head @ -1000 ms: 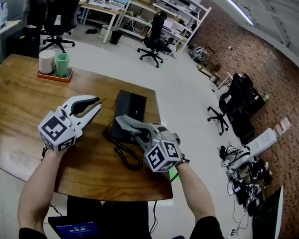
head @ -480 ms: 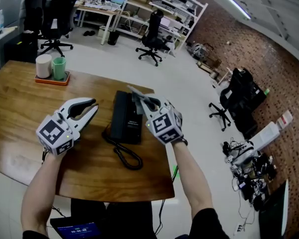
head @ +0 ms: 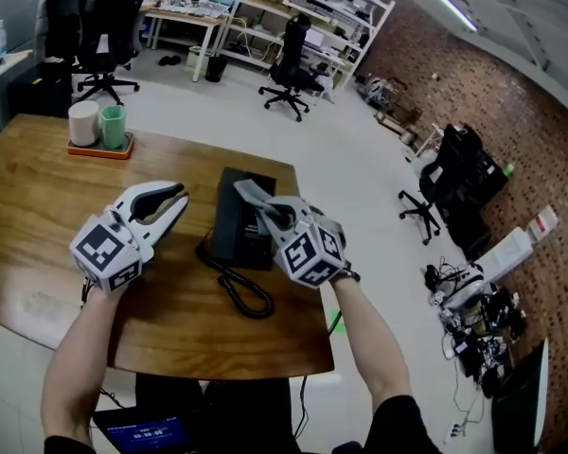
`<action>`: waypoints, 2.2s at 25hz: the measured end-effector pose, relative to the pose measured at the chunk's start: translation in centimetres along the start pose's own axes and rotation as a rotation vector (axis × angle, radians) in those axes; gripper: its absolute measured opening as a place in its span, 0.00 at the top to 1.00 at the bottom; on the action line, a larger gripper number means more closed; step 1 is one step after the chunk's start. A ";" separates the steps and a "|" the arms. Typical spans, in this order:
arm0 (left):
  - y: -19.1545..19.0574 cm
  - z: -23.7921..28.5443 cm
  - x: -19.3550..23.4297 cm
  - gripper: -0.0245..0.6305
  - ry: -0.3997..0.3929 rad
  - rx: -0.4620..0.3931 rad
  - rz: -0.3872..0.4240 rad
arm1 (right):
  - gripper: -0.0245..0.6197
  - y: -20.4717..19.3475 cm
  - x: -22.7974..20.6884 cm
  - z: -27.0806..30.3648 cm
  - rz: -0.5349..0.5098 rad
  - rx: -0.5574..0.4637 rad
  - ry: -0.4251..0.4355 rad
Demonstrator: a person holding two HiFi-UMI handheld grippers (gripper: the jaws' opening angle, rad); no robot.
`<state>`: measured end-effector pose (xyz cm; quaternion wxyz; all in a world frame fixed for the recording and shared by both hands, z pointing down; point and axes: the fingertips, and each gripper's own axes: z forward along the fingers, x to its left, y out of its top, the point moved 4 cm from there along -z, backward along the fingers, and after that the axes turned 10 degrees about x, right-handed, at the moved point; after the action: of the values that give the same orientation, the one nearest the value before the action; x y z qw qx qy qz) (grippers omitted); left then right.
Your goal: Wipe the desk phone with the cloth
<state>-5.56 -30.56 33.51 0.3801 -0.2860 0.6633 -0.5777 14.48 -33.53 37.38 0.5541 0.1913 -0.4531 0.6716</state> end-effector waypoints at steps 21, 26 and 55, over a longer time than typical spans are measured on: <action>-0.8 0.0 0.0 0.90 0.000 -0.005 -0.015 | 0.92 -1.8 -7.6 3.2 0.212 0.038 -0.168; -0.3 0.0 0.0 0.90 -0.004 -0.001 -0.001 | 0.92 -1.2 -4.3 2.3 0.090 0.068 -0.082; 6.7 -4.3 -13.7 0.90 -0.268 -0.033 -0.154 | 0.92 2.5 4.6 -28.4 0.580 -0.611 -0.225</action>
<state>-1.27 -15.85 29.46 0.4148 -0.4169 0.5923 -0.5508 17.71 -7.47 25.24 0.3209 -0.0446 -0.7235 0.6095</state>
